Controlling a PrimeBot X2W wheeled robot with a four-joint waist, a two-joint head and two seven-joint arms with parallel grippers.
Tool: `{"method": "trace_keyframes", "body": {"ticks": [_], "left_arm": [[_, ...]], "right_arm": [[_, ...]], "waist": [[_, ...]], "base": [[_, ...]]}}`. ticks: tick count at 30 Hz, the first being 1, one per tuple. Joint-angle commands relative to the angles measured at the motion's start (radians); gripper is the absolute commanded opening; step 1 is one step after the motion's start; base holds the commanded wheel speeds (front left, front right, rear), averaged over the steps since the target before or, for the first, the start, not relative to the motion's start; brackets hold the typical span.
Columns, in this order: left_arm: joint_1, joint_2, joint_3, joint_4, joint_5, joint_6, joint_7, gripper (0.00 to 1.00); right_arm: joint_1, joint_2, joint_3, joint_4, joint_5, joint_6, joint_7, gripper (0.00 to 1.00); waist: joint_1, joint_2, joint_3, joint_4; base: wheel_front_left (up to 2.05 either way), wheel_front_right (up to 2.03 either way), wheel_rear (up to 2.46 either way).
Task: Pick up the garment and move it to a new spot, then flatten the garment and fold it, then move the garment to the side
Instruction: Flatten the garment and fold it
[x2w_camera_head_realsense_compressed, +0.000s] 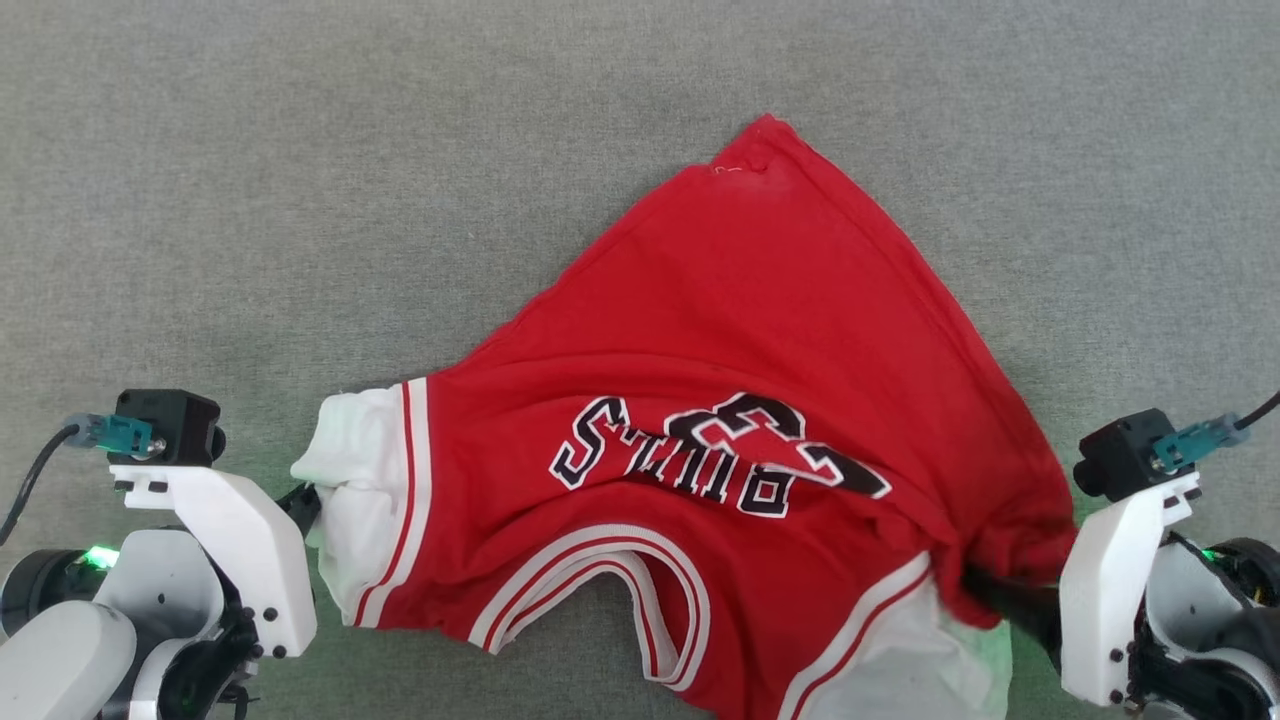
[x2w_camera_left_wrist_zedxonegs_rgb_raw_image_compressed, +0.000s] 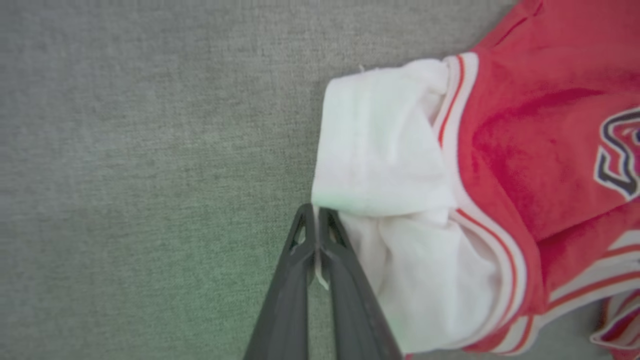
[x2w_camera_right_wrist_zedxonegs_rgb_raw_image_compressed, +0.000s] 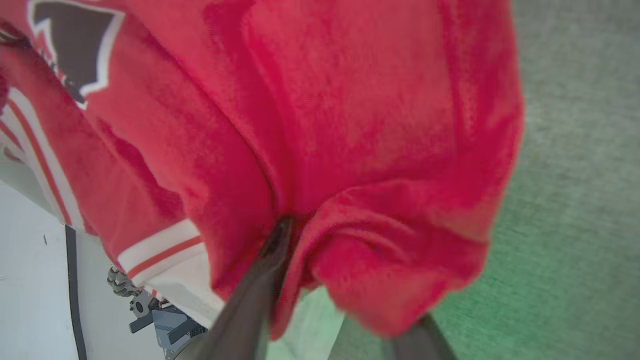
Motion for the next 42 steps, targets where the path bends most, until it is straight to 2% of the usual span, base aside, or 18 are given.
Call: {"method": "trace_keyframes", "body": {"ticks": [1,12,17,23,32,37,38,42], "left_arm": [[0.008,-0.002,0.003,0.002,-0.005,0.0,-0.009,0.0],[0.039,-0.009,0.0,-0.008,-0.007,-0.006,-0.037,0.0],[0.016,-0.026,-0.012,-0.007,0.005,-0.016,-0.041,0.0],[-0.025,-0.065,-0.041,0.01,0.021,-0.044,-0.041,0.0],[-0.091,-0.14,-0.087,0.06,0.041,-0.092,-0.043,0.0],[-0.112,-0.171,-0.104,0.09,0.043,-0.115,-0.05,0.0],[-0.112,-0.171,-0.104,0.09,0.043,-0.115,-0.05,0.0],[-0.125,-0.188,-0.111,0.109,0.044,-0.126,-0.056,0.0]], "right_arm": [[0.011,-0.004,-0.007,0.005,-0.019,-0.004,-0.01,1.0],[-0.029,0.019,-0.104,-0.243,-0.063,-0.001,-0.051,1.0],[-0.138,0.01,-0.085,-0.238,-0.105,-0.001,-0.101,1.0],[-0.329,-0.044,-0.003,-0.081,-0.119,-0.001,-0.174,1.0],[-0.622,-0.137,0.152,0.276,-0.092,-0.001,-0.257,1.0],[-0.742,-0.172,0.252,0.474,-0.055,-0.001,-0.194,1.0],[-0.742,-0.172,0.252,0.474,-0.055,-0.001,-0.194,1.0],[-0.798,-0.188,0.336,0.601,-0.008,-0.001,-0.075,1.0]], "waist": [[0.0,0.0,-0.005,0.002],[0.0,0.0,-0.031,0.042],[0.0,0.0,-0.022,0.08],[0.0,0.0,0.0,0.144],[0.0,0.0,0.042,0.262],[0.0,0.0,0.063,0.311],[0.0,0.0,0.063,0.311],[0.0,0.0,0.075,0.334]], "base": [[0.0,0.0,0.0],[0.0,0.0,0.0],[0.0,0.0,0.0],[0.0,0.0,0.0],[0.0,0.0,0.0],[0.0,0.0,0.0],[0.0,0.0,0.0],[0.0,0.0,0.0]]}}
